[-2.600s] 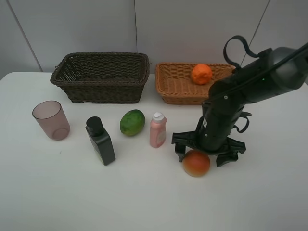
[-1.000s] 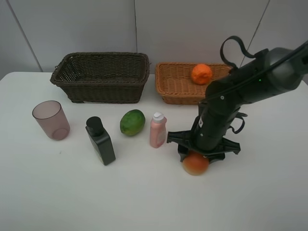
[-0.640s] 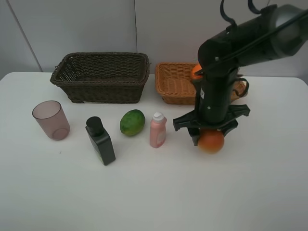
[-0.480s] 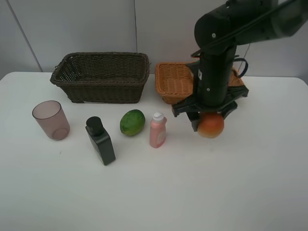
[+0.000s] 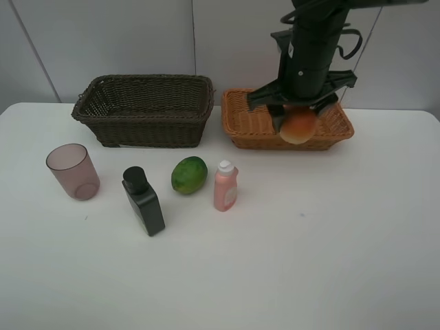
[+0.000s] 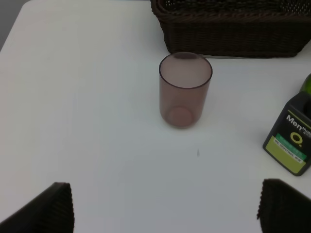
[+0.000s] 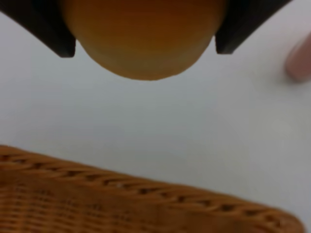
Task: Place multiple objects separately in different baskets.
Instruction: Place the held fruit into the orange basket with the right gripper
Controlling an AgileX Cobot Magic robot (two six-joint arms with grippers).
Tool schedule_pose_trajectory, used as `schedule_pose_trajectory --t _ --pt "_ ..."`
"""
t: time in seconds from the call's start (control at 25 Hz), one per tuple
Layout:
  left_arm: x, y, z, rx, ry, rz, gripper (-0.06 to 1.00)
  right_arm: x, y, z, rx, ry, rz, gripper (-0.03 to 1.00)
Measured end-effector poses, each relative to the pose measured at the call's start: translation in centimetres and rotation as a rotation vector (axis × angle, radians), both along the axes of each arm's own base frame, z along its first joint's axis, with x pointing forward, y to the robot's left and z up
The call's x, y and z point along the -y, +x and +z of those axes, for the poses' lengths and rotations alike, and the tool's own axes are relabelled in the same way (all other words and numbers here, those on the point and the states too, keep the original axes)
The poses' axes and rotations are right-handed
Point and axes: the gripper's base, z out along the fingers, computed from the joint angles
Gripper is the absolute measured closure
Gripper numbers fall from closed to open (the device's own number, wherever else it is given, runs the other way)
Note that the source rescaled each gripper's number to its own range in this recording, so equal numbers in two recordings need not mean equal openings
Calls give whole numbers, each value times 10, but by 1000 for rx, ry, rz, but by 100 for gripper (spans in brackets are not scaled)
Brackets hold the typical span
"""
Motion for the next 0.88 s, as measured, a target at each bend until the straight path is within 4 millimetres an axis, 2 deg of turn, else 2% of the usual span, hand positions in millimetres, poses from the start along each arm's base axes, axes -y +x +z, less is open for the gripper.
schedule_pose_trajectory --t 0.16,0.56,0.68,0.88 --pt "0 0 0 0 0 0 -4 13 16 0 59 17 -18 54" --pt "0 0 0 0 0 0 -4 49 61 7 335 133 -22 54" --pt "0 0 0 0 0 0 -4 59 71 -1 358 141 -32 54" --pt "0 0 0 0 0 0 -4 69 85 -27 350 140 -44 54"
